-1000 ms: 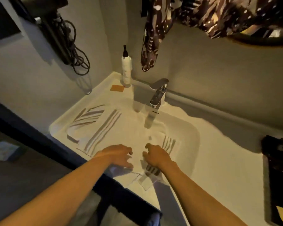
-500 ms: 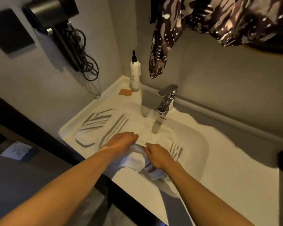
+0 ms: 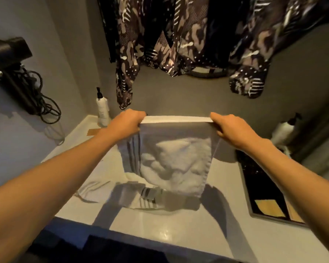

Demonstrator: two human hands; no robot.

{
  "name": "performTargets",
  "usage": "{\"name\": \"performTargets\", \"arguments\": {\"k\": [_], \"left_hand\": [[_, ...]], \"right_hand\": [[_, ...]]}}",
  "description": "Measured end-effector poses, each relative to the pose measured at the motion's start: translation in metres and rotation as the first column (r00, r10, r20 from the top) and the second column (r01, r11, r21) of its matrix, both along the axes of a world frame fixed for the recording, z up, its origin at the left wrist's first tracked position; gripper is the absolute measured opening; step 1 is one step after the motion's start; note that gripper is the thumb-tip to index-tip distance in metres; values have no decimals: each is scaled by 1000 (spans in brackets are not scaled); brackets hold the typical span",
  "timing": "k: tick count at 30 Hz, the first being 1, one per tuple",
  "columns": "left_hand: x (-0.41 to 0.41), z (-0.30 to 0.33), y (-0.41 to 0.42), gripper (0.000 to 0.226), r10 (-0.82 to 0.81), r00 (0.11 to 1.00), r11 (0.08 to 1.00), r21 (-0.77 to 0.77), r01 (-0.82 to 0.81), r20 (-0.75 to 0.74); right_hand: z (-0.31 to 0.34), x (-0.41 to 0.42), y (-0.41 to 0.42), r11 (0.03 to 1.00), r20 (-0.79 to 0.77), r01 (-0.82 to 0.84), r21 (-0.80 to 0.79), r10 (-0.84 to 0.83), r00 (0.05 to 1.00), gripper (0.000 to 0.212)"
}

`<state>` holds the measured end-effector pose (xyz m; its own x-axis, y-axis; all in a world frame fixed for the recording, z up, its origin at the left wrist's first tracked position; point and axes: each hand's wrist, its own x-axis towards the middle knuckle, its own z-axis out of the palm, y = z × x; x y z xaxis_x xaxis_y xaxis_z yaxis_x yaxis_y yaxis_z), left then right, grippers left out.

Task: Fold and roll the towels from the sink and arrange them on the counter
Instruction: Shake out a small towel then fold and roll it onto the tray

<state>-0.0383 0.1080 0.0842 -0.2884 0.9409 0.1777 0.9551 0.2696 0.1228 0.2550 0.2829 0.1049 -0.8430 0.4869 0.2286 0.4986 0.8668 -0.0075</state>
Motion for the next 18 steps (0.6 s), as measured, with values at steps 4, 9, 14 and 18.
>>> {"name": "performTargets", "arguments": {"k": [4,9,14,18], "left_hand": [[50,14,57,7,-112,993,994,12,112,47],[115,24,90,18,-253,966,951,194,240,44],[144,-81,66,33,-303,947,953,10,303,103],[168,-194,14,35,-253,913,888,-297,350,320]], "right_hand": [[18,70,31,972,-24,212,105,-210,977,10],[6,143,37,910,-244,362,203,-311,919,15],[-93,206,3,930,-33,308,201,-307,951,26],[-209,238,-57,949,227,265,-169,-225,948,5]]}}
